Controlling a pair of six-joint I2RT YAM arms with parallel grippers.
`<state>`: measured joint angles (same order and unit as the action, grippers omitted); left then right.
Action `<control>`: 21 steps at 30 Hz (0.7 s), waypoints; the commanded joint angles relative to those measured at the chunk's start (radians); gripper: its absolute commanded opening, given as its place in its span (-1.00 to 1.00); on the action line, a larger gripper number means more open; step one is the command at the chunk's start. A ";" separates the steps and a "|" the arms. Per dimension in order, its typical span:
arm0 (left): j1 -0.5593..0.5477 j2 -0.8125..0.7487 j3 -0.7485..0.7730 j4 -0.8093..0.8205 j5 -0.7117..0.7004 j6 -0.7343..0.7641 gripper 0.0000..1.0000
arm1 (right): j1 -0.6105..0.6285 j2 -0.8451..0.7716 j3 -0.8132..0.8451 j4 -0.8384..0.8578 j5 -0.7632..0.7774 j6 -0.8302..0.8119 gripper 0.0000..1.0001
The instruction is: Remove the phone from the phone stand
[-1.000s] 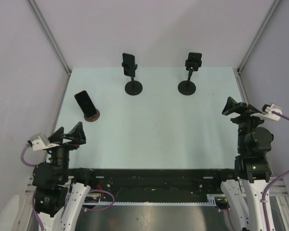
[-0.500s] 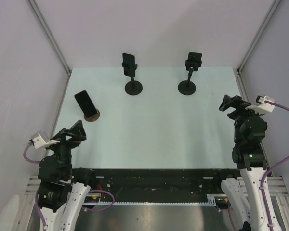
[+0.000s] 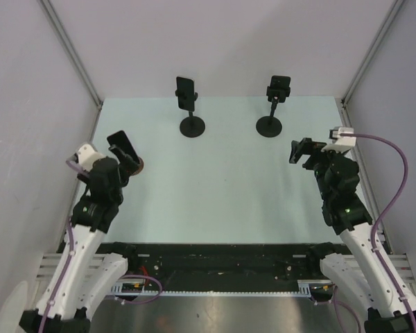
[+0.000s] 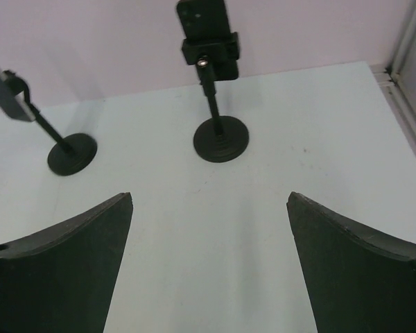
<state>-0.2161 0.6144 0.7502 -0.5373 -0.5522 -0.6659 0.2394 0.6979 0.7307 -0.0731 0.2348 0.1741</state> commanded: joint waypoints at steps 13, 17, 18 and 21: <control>0.187 0.665 0.426 0.010 0.081 0.164 1.00 | 0.241 -0.127 -0.073 0.025 0.012 -0.051 0.99; 0.253 0.795 0.538 0.008 0.150 0.219 1.00 | 0.239 -0.115 -0.073 0.022 0.014 -0.074 1.00; 0.264 0.815 0.552 0.010 0.162 0.218 1.00 | 0.241 -0.107 -0.073 0.024 0.012 -0.084 0.99; 0.281 0.884 0.609 0.008 0.186 0.244 1.00 | 0.239 -0.075 -0.073 0.033 -0.003 -0.097 0.99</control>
<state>0.0380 1.4548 1.2613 -0.5358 -0.4225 -0.4782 0.4751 0.5938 0.6544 -0.0589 0.2455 0.1104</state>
